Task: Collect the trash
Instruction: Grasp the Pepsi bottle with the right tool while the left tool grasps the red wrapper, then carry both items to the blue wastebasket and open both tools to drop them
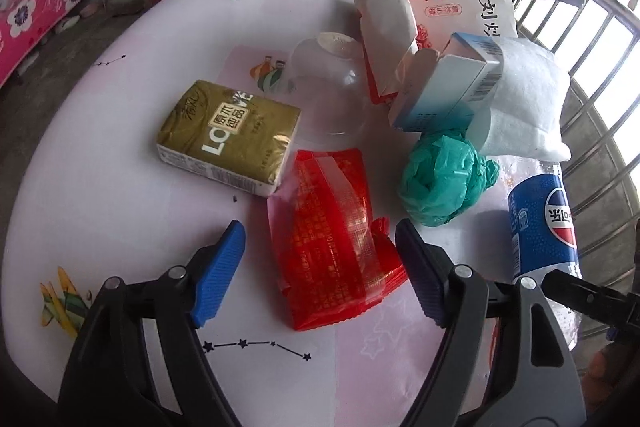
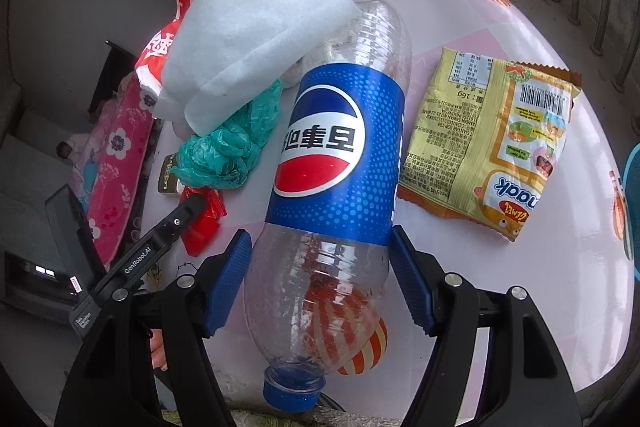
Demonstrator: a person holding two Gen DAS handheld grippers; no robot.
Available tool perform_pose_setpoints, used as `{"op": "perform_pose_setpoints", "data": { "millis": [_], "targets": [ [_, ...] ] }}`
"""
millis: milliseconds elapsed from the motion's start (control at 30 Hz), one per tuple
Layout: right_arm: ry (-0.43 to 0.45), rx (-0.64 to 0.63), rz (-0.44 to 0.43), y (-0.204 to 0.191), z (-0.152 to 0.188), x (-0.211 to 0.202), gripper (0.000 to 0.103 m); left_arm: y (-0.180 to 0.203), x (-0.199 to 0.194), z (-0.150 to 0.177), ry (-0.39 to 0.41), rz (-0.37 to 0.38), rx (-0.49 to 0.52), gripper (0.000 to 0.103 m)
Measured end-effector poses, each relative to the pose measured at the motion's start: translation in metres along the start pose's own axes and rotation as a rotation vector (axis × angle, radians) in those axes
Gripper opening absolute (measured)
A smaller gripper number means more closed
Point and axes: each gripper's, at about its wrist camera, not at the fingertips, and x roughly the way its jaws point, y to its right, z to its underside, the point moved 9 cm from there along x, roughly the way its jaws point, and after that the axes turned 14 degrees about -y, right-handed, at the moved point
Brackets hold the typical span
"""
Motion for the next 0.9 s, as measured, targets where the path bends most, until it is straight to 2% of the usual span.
{"op": "perform_pose_setpoints", "data": {
  "millis": [200, 300, 667, 900],
  "targets": [
    [-0.021, 0.028, -0.085, 0.005, 0.003, 0.001, 0.067, 0.008, 0.001, 0.004, -0.011, 0.007, 0.026, 0.05],
    [-0.045, 0.056, -0.136, 0.012, 0.01, -0.004, 0.066, 0.012, -0.002, 0.014, -0.029, 0.035, 0.02, 0.04],
    [-0.098, 0.122, -0.304, 0.021, 0.06, -0.033, 0.065, 0.024, -0.045, 0.065, -0.025, 0.107, 0.054, 0.031],
    [-0.061, 0.125, -0.44, 0.027, 0.097, -0.07, 0.065, 0.044, -0.089, 0.09, 0.022, 0.184, 0.105, 0.03]
  ]
}}
